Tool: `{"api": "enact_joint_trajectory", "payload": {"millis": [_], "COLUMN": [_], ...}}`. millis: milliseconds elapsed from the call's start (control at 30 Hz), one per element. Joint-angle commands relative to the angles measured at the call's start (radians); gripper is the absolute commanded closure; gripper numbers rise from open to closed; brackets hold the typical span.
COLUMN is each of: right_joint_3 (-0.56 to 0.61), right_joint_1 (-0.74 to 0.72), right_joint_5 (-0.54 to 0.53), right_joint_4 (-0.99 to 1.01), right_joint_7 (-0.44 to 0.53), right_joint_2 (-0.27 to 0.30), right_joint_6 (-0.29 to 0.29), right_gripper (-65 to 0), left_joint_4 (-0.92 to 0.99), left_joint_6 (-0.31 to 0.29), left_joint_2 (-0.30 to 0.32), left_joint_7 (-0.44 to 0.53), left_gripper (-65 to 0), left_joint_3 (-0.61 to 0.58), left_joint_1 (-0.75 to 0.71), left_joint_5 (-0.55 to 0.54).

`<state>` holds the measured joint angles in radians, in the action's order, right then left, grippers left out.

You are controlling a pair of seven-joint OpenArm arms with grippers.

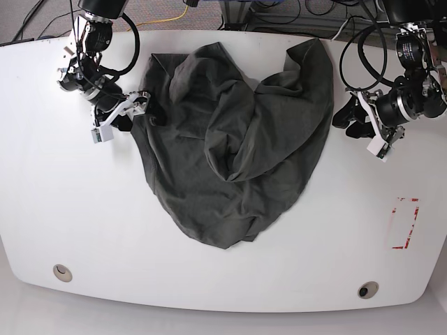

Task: Layout the t-shirt on the table in an organized manner, then fold the t-shirt properly
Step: 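Grasp the shirt ends with both grippers at opposite sides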

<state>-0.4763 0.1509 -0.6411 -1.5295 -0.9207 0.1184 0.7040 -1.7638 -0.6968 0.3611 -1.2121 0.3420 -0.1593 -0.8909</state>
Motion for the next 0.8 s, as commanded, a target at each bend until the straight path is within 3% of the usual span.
{"api": "enact_joint_trajectory", "payload": {"millis": [0,300,400,633,767], "right_joint_3": [0.015,0.04,0.057,0.063,0.078], "right_joint_1": [0.0,-0.001,-0.001,-0.003,-0.009], "right_joint_5": [0.011,0.011,0.011,0.014,0.014], "right_joint_4": [-0.004,-0.003,-0.003,-0.003,-0.003], "right_joint_7": [-0.03,-0.03,-0.028,-0.028,-0.028], "right_joint_2": [-0.003,-0.006,-0.006,-0.006,-0.006], "right_joint_6": [-0.006,-0.006,-0.006,-0.006,-0.006], "right_gripper": [-63.6,-44.2,-33.8,0.0,-1.7], "left_joint_4": [-0.018,-0.018,-0.018,-0.017,-0.017], "left_joint_6": [-0.001,-0.001,-0.001,-0.001,-0.001], "left_joint_2": [0.017,0.017,0.017,0.014,0.019], "left_joint_7": [0.016,0.016,0.016,0.016,0.016], "left_gripper": [-24.4,-24.4,-24.4,-24.4,-24.7], "left_joint_3": [0.01,0.01,0.01,-0.004,-0.034], "left_joint_1": [-0.003,-0.062,-0.072,-0.121,-0.158], "left_joint_5": [-0.017,-0.018,-0.018,-0.018,-0.018]}}
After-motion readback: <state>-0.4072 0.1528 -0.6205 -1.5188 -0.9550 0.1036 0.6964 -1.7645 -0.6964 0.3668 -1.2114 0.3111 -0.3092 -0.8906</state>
